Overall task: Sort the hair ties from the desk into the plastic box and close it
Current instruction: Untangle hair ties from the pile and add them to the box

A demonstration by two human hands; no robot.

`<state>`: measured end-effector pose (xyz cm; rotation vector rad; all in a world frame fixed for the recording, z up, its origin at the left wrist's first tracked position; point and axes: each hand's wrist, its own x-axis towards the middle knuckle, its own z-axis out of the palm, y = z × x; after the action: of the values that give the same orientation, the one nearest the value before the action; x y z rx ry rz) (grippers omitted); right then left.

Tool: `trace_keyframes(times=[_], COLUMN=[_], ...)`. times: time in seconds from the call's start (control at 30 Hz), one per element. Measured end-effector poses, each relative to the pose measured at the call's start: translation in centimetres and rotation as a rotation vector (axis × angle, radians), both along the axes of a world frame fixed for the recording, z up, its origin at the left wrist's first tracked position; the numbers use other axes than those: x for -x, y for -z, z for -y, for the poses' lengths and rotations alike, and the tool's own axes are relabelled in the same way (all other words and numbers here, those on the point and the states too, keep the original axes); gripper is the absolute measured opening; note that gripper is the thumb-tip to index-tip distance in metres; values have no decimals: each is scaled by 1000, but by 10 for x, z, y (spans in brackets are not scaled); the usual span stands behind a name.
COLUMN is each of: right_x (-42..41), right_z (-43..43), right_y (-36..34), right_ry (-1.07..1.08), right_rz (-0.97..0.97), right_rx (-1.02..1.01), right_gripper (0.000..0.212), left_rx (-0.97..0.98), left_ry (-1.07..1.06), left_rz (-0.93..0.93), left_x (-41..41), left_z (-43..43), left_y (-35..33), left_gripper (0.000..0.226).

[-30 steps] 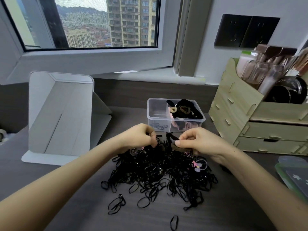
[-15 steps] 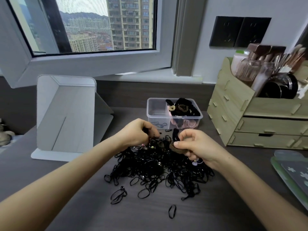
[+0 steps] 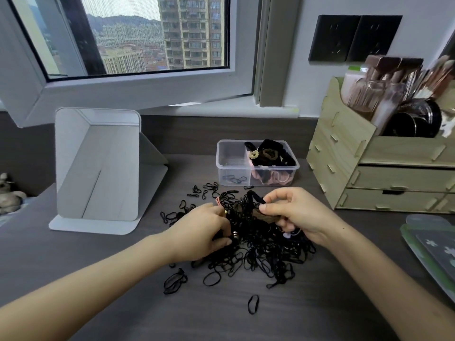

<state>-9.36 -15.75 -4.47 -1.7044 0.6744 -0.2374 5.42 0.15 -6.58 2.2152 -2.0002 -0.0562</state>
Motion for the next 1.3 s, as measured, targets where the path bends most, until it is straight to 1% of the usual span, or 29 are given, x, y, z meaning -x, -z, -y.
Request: trace_keyframes(times=[0.03, 0.07, 0.1, 0.13, 0.2, 0.23, 0.27, 0.3, 0.33, 0.4, 0.47, 0.5, 0.57, 0.63, 0.67, 0.7, 0.73, 0.8, 0.83, 0.87, 0.97, 1.07, 1.17, 1.3], right_x=[0, -1, -3, -5, -14, -21, -28, -37, -46, -60, -65, -66, -65, -65, -68, -72, -77, -85, -88, -89, -89, -83, -75, -59], right_z=[0, 0, -1, -2, -6, -8, -11, -14, -17, -21, -23, -23, -19, -10, -4, 1, 6, 10, 10, 10, 13, 14, 11, 19], right_y=[0, -1, -2, -3, -8, -10, -13, -15, -17, -16, -17, -18, -20, -20, -18, -14, -9, 0, 4, 7, 6, 0, 2, -3], right_ry=[4, 7, 11, 15, 22, 28, 41, 68, 105, 166, 139, 85, -35, -46, -11, 26, 47, -30, -97, -159, -299, -422, -449, -307], right_rz=[-2, -3, 3, 23, 100, 144, 183, 215, 237, 244, 220, 216, 213, 203, 188, 151, 78, -120, -210, -283, -445, -518, -485, -341], right_rx=[-6, -3, 2, -2, -50, -80, -103, -114, -106, -22, 64, 61, -26, -93, -68, 31, 206, 599, 713, 764, 795, 794, 783, 676], right_gripper=[7, 8, 9, 10, 10, 10, 10, 12, 14, 17, 14, 14, 16, 18, 16, 14, 14, 17, 19, 21, 23, 22, 22, 12], left_rx=[35, 76, 123, 170, 293, 354, 399, 433, 452, 470, 515, 538, 549, 537, 534, 530, 524, 512, 516, 523, 535, 540, 529, 531], left_ry=[-2, -38, -117, -227, -406, -455, -486, -501, -501, -481, -502, -536, -619, -678, -697, -710, -718, -722, -716, -708, -700, -687, -664, -629], left_rz=[-18, -82, -222, -439, -942, -1102, -1194, -1236, -1245, -1197, -1156, -1146, -1124, -1101, -1102, -1107, -1106, -1089, -1084, -1081, -1067, -1080, -1073, -1050], left_x=[-1, -2, -1, 0, 2, 3, 4, 7, 10, 13, 7, 1, -14, -26, -31, -35, -39, -43, -44, -45, -46, -47, -45, -42], left_z=[0, 1, 2, 4, 14, 22, 30, 37, 44, 57, 66, 69, 71, 72, 72, 72, 71, 68, 66, 65, 61, 60, 61, 63], left_y=[0, -2, -6, -13, -25, -30, -33, -35, -36, -32, -27, -25, -20, -14, -11, -9, -7, -7, -8, -9, -14, -18, -21, -27], left_gripper=[21, 19, 17, 16, 16, 16, 16, 15, 15, 22, 27, 28, 31, 31, 31, 30, 30, 28, 28, 27, 26, 24, 24, 24])
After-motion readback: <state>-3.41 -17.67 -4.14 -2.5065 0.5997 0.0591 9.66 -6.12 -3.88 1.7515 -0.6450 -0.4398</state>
